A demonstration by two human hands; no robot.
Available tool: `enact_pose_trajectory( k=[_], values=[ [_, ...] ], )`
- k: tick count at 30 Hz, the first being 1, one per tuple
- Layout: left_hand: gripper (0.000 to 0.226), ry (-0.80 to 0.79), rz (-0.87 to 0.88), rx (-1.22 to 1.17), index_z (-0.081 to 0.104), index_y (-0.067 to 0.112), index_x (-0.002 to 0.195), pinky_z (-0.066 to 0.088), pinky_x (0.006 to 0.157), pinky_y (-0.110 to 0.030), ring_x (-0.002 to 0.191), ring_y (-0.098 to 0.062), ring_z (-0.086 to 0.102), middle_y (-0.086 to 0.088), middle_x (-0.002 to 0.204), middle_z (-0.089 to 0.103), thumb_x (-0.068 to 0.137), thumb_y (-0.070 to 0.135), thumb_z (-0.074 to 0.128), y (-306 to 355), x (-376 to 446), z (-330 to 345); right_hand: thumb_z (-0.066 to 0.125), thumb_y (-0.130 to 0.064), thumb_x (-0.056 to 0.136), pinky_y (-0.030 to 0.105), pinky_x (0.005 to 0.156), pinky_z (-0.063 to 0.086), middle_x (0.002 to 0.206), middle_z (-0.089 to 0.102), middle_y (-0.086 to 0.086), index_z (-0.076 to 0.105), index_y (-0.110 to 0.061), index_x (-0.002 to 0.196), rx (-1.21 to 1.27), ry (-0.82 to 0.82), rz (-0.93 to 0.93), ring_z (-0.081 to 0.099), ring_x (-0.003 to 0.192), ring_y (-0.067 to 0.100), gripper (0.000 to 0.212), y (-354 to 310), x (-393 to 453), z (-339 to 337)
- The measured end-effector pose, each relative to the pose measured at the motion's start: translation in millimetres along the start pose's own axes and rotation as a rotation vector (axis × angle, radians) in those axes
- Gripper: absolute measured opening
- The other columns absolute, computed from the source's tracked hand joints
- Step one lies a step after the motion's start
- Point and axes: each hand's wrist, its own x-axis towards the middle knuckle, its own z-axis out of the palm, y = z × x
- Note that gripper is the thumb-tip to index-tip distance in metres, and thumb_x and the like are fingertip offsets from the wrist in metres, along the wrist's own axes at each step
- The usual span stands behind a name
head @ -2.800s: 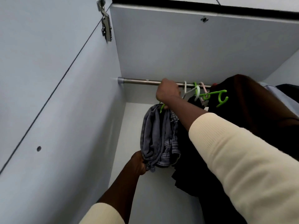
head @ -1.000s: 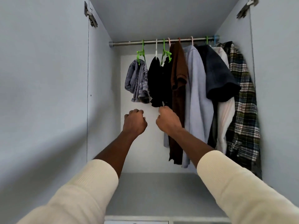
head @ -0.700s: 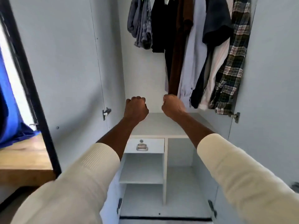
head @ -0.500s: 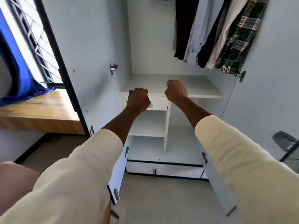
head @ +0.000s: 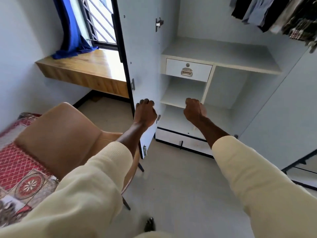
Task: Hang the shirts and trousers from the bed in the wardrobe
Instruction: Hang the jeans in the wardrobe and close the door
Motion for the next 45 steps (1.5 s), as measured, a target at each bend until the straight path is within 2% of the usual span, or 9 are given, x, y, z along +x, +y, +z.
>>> enact_pose_trajectory(
  k=[7, 15, 18, 21, 25, 30, 35, 39, 45],
  values=[
    [0.021, 0.266, -0.303, -0.289, 0.060, 0.002, 0.108, 0.043, 0.089, -0.039, 0.105, -0.034, 0.056, -0.018, 0.108, 0.063, 0.090, 0.010, 0.050, -83, 32, -73, 0.042, 0.003, 0.084, 0.030, 0.069, 0.041, 0.095, 0.065, 0.016, 0.059, -0.005, 0.091, 0.048, 0.023, -0.156, 0.062, 0.087, 0.035, 0.020, -84, 6, 10],
    [0.048, 0.025, -0.284, -0.882, 0.034, 0.004, 0.149, 0.033, 0.104, -0.013, 0.134, -0.018, 0.042, -0.007, 0.145, 0.046, 0.102, 0.008, 0.041, -108, 158, -154, 0.042, -0.024, 0.103, 0.039, 0.096, 0.043, 0.132, 0.057, 0.016, 0.047, -0.008, 0.137, 0.167, 0.128, -0.311, 0.055, 0.119, 0.035, 0.038, -197, 79, -24],
    [0.052, -0.078, -0.215, -0.998, 0.024, 0.006, 0.153, 0.024, 0.116, -0.029, 0.144, -0.024, 0.032, -0.014, 0.156, 0.032, 0.103, 0.003, 0.037, -104, 185, -174, 0.043, -0.025, 0.103, 0.043, 0.102, 0.042, 0.137, 0.053, 0.016, 0.041, -0.008, 0.142, 0.225, 0.163, -0.361, 0.053, 0.123, 0.035, 0.043, -225, 104, -32],
    [0.045, -0.119, -0.187, -1.074, 0.038, 0.004, 0.146, 0.029, 0.115, -0.035, 0.131, -0.023, 0.047, -0.012, 0.143, 0.049, 0.102, 0.003, 0.038, -100, 196, -175, 0.040, -0.025, 0.103, 0.043, 0.104, 0.041, 0.140, 0.051, 0.016, 0.040, -0.008, 0.143, 0.239, 0.187, -0.360, 0.052, 0.125, 0.034, 0.043, -236, 120, -36],
    [0.024, -0.026, -0.164, -1.057, 0.069, 0.013, 0.099, 0.047, 0.098, -0.051, 0.087, -0.020, 0.062, -0.005, 0.090, 0.067, 0.097, 0.021, 0.047, -106, 205, -157, 0.038, -0.025, 0.105, 0.041, 0.102, 0.041, 0.139, 0.052, 0.017, 0.042, -0.007, 0.143, 0.250, 0.200, -0.355, 0.052, 0.124, 0.034, 0.042, -238, 130, -35],
    [0.028, 0.118, -0.110, -0.832, 0.064, 0.011, 0.087, 0.037, 0.055, -0.018, 0.050, 0.003, 0.050, 0.010, 0.064, 0.054, 0.103, 0.022, 0.045, -91, 201, -148, 0.032, -0.031, 0.106, 0.039, 0.090, 0.044, 0.128, 0.058, 0.017, 0.050, -0.007, 0.132, 0.316, 0.276, -0.351, 0.055, 0.113, 0.035, 0.039, -233, 134, -32],
    [0.024, 0.148, -0.030, -0.832, 0.066, 0.010, 0.090, 0.041, 0.056, -0.007, 0.055, 0.009, 0.060, 0.005, 0.073, 0.067, 0.102, 0.019, 0.048, -60, 196, -133, 0.032, -0.041, 0.105, 0.028, 0.076, 0.040, 0.113, 0.065, 0.010, 0.056, -0.010, 0.116, 0.445, 0.421, -0.362, 0.060, 0.097, 0.024, 0.041, -216, 131, -46],
    [0.024, 0.086, 0.072, -0.916, 0.068, 0.005, 0.092, 0.059, 0.072, -0.031, 0.071, -0.016, 0.072, -0.005, 0.079, 0.073, 0.101, 0.018, 0.051, -32, 197, -113, 0.037, -0.048, 0.102, 0.032, 0.078, 0.051, 0.110, 0.066, 0.005, 0.055, -0.014, 0.115, 0.504, 0.539, -0.303, 0.063, 0.092, 0.018, 0.041, -191, 135, -59],
    [0.023, -0.008, 0.119, -0.952, 0.065, 0.018, 0.079, 0.055, 0.070, -0.035, 0.065, -0.023, 0.066, -0.008, 0.072, 0.069, 0.098, 0.016, 0.053, 50, 211, -80, 0.038, -0.037, 0.105, 0.030, 0.077, 0.043, 0.104, 0.064, 0.006, 0.055, -0.012, 0.112, 0.524, 0.577, -0.227, 0.059, 0.092, 0.022, 0.030, -112, 150, -90]
  ],
)
